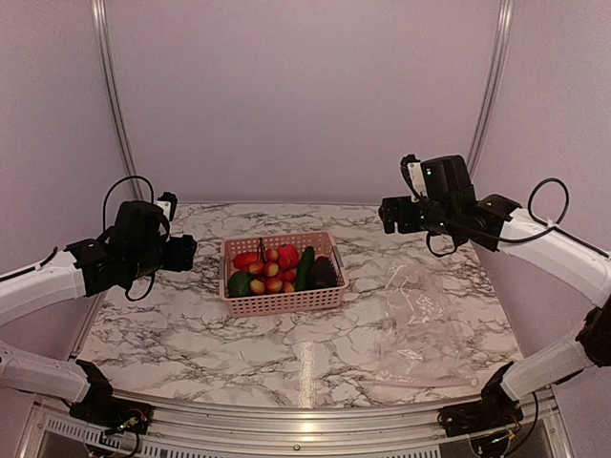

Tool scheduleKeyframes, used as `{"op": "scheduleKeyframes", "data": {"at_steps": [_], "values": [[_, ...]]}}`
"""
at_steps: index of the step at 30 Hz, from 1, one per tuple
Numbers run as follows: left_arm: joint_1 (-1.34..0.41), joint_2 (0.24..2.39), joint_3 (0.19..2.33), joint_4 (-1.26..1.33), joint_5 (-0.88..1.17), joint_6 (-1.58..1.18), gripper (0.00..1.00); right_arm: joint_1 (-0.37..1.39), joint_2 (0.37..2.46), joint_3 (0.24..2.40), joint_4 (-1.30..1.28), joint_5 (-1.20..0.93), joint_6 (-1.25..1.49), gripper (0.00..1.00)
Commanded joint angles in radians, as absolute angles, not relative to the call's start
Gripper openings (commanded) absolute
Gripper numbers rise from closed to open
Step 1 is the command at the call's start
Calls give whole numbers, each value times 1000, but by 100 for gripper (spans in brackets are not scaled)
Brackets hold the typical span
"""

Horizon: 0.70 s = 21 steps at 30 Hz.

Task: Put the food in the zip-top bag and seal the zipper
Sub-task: Adjust the bin at the corner of the board.

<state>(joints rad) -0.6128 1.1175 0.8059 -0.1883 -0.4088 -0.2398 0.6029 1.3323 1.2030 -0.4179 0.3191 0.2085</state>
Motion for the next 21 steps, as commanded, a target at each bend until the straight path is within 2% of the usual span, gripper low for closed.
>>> {"op": "scheduleKeyframes", "data": {"at_steps": [1, 8, 12, 17, 21], "values": [[-625, 1097, 822, -130, -348, -214, 70, 636, 1306, 1165, -410, 346, 258, 97], [-661, 1151, 910, -163, -34, -162, 55, 653, 1317, 1131, -363, 210, 194, 97], [-759, 1224, 1010, -240, 59, -76, 52, 657, 1347, 1149, -344, 81, 152, 89], [-850, 1364, 1173, -392, 35, -1, 53, 660, 1390, 1202, -400, -81, 120, 75], [-861, 1487, 1286, -505, -137, -126, 54, 662, 1379, 1187, -416, -137, 106, 70]]}}
